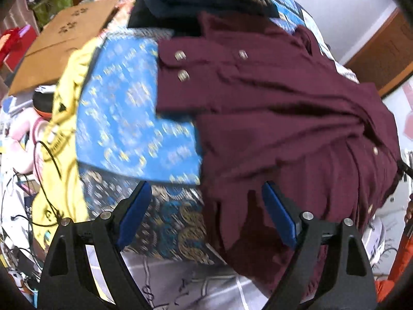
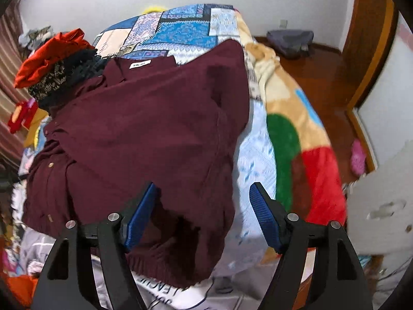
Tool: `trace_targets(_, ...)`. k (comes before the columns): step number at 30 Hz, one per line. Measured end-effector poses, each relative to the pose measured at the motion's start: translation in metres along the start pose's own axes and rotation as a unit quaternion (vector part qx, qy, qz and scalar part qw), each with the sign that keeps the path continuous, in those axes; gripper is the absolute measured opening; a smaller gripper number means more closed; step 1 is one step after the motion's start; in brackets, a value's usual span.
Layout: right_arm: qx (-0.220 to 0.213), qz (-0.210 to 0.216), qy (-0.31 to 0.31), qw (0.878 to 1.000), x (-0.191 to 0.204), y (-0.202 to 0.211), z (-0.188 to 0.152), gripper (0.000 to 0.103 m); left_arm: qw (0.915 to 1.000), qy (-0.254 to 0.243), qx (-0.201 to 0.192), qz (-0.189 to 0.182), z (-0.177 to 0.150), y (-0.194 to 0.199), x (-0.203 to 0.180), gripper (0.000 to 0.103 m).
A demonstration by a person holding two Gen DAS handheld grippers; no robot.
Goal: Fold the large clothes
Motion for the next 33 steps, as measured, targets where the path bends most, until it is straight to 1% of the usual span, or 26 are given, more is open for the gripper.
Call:
trace_targets(4, 0.01, 0.024, -0.021, 0.999, 0.0, -0.003, -0.013, 0.071, 0.9997, -0.005, 0.019, -0.017, -0.013, -0.015, -0.01, 0.087)
trace_targets(6, 0.023, 0.025, -0.03, 0.999, 0.0, -0.01, -0.02, 0.071, 0.9994, 0.013, 0.018, -0.028, -0.017, -0.022, -0.01, 0.087)
trace_targets(8, 0.028, 0.04, -0.042, 0.998, 0.003, -0.018, -0.026, 0.071, 0.9981, 0.035, 0.015, -0.049, -0.016, -0.023, -0.008, 0.087)
trace_targets(9, 0.03, 0.049, -0.048, 0.997, 0.005, -0.02, -0.027, 0.071, 0.9962, 0.051, 0.017, -0.069, -0.017, -0.023, -0.007, 0.083)
trace_targets(10, 0.031, 0.064, -0.055, 0.996, 0.008, -0.022, -0.029, 0.071, 0.9944, 0.059, 0.018, -0.086, -0.017, -0.023, -0.008, 0.072)
trace_targets(11, 0.032, 0.08, -0.057, 0.995, 0.013, -0.023, -0.03, 0.07, 0.9921, 0.065, 0.019, -0.105, -0.018, -0.022, -0.011, 0.067)
trace_targets(12, 0.03, 0.091, -0.057, 0.994, 0.018, -0.022, -0.03, 0.059, 0.9905, 0.067, 0.02, -0.118, -0.018, -0.02, -0.013, 0.058)
trace_targets(13, 0.026, 0.097, -0.055, 0.993, 0.023, -0.02, -0.031, 0.053, 0.9909, 0.065, 0.018, -0.117, -0.017, -0.017, -0.014, 0.054)
trace_targets(14, 0.023, 0.093, -0.049, 0.994, 0.027, -0.018, -0.03, 0.045, 0.9915, 0.058, 0.015, -0.116, -0.016, -0.014, -0.017, 0.047)
trace_targets(15, 0.02, 0.092, -0.044, 0.995, 0.029, -0.016, -0.03, 0.032, 0.9923, 0.048, 0.013, -0.113, -0.016, -0.011, -0.019, 0.031)
trace_targets(16, 0.018, 0.092, -0.044, 0.995, 0.03, -0.013, -0.028, 0.024, 0.9938, 0.037, 0.01, -0.104, -0.015, -0.007, -0.021, 0.016)
trace_targets(17, 0.016, 0.092, -0.048, 0.994, 0.03, -0.009, -0.026, 0.013, 0.9946, 0.031, 0.005, -0.099, -0.013, -0.003, -0.023, 0.009)
trace_targets(18, 0.013, 0.099, -0.053, 0.994, 0.029, -0.006, -0.023, 0.01, 0.9944, 0.029, -0.002, -0.102, -0.01, 0.003, -0.025, 0.007)
trace_targets(20, 0.001, 0.112, -0.054, 0.992, 0.03, 0.006, -0.012, 0.008, 0.9923, 0.031, -0.023, -0.118, 0.002, 0.019, -0.031, 0.007)
trace_targets(21, -0.006, 0.116, -0.051, 0.992, 0.03, 0.012, -0.008, 0.007, 0.9907, 0.03, -0.039, -0.127, 0.011, 0.031, -0.036, 0.006)
trace_targets(24, -0.041, 0.127, -0.039, 0.99, 0.038, 0.035, 0.018, 0.007, 0.9871, 0.021, -0.079, -0.138, 0.034, 0.058, -0.046, 0.006)
trace_targets(26, -0.063, 0.135, -0.027, 0.988, 0.045, 0.048, 0.04, 0.006, 0.9826, 0.019, -0.105, -0.152, 0.056, 0.077, -0.054, 0.006)
trace_targets(29, -0.084, 0.145, -0.019, 0.986, 0.053, 0.056, 0.076, 0.006, 0.9756, 0.019, -0.138, -0.169, 0.091, 0.097, -0.06, 0.006)
trace_targets(31, -0.098, 0.145, -0.017, 0.984, 0.055, 0.055, 0.1, 0.006, 0.9738, 0.018, -0.158, -0.163, 0.118, 0.101, -0.059, 0.006)
trace_targets(33, -0.109, 0.134, -0.025, 0.985, 0.052, 0.046, 0.126, 0.006, 0.9744, 0.023, -0.173, -0.142, 0.143, 0.096, -0.053, 0.006)
Point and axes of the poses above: each gripper's, at about its wrist camera, not at the fingertips, and y roughly against the way its jaws point, x to its left, z to its top, the point moved 8 cm from there along -y, roughly the way its jaws point, and after that the axes turned 5 degrees about -z, right-handed, at the moved point
